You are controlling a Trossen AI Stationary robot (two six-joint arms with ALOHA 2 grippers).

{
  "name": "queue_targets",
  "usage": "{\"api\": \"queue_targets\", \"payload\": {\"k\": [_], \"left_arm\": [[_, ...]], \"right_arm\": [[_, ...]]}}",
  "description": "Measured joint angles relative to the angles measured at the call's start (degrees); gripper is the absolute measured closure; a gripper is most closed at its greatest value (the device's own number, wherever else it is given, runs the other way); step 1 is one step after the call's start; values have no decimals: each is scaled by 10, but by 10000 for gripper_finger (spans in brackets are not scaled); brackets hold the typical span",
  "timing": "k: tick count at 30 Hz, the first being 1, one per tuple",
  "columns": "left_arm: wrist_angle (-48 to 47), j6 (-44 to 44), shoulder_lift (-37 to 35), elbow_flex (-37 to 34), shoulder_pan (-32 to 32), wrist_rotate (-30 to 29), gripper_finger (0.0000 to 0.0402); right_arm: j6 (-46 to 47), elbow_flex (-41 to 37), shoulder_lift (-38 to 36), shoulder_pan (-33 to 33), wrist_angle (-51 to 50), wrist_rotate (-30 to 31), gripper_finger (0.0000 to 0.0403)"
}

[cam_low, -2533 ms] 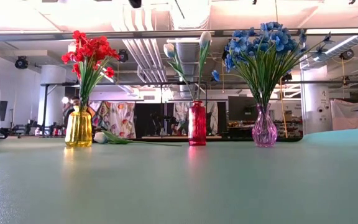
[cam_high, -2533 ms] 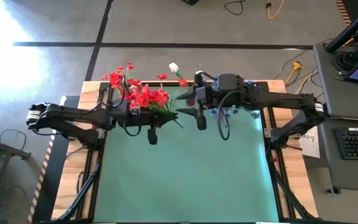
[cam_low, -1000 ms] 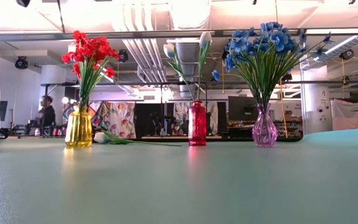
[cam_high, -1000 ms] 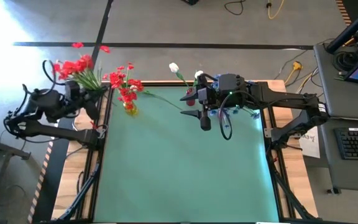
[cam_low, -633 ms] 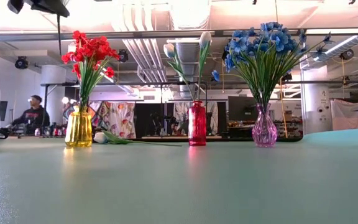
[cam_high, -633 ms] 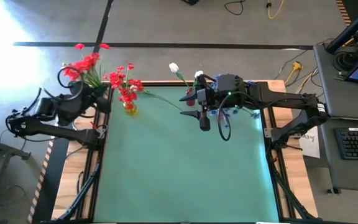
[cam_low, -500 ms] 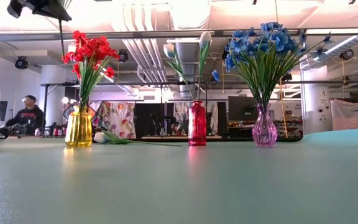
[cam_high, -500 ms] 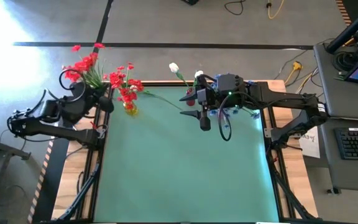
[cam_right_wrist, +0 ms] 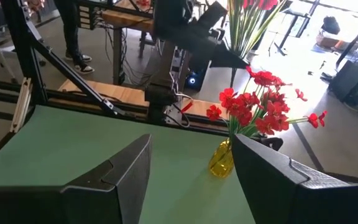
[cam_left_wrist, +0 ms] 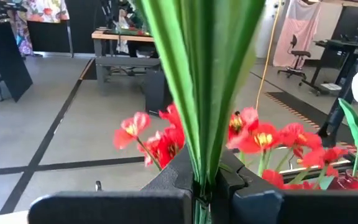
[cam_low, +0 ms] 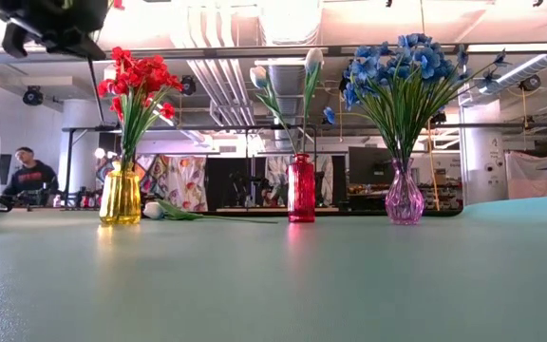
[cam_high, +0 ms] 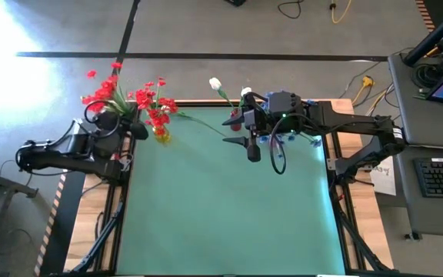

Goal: Sort flowers into vase by color
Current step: Put the red flower into the yellow vase

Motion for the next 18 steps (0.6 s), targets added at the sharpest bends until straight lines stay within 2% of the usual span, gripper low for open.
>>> {"api": "queue_targets", "payload": {"k": [9,18], "left_arm": [[73,8,-2,-64,12,-3,401],[91,16,-3,-79,40,71,401]], "right_arm": [[0,0,0,0,1,0,188],[0,0,0,0,1,0,187]]}}
